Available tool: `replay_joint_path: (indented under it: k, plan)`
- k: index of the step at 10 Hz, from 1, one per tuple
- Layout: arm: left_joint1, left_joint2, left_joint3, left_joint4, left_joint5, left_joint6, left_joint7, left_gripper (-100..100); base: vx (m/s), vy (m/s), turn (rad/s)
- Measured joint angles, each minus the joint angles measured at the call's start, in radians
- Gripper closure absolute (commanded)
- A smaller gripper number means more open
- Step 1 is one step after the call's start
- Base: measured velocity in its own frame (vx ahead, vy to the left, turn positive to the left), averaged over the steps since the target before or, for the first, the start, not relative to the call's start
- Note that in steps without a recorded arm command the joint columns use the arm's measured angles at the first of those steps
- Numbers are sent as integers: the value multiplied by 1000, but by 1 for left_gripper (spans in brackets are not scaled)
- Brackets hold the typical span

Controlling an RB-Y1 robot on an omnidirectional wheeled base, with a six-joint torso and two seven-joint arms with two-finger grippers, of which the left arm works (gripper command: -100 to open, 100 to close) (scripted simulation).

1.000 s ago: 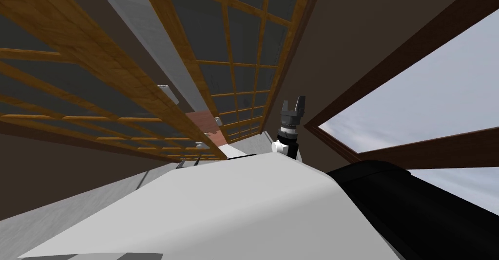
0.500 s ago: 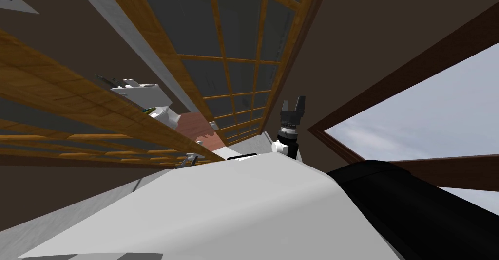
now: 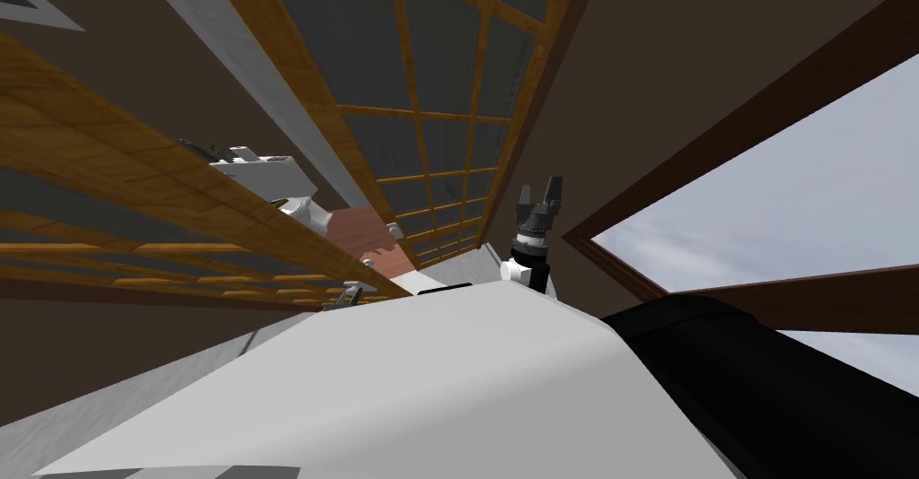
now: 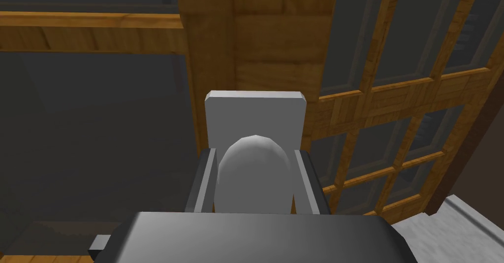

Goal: Pull the door open

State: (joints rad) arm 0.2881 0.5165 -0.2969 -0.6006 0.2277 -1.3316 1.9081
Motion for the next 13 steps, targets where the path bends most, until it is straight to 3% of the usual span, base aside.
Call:
replay_joint_path:
  k: [13]
  plan:
    - [-44, 10, -19, 82, -13, -43, 45, 100, -213, 67, -164]
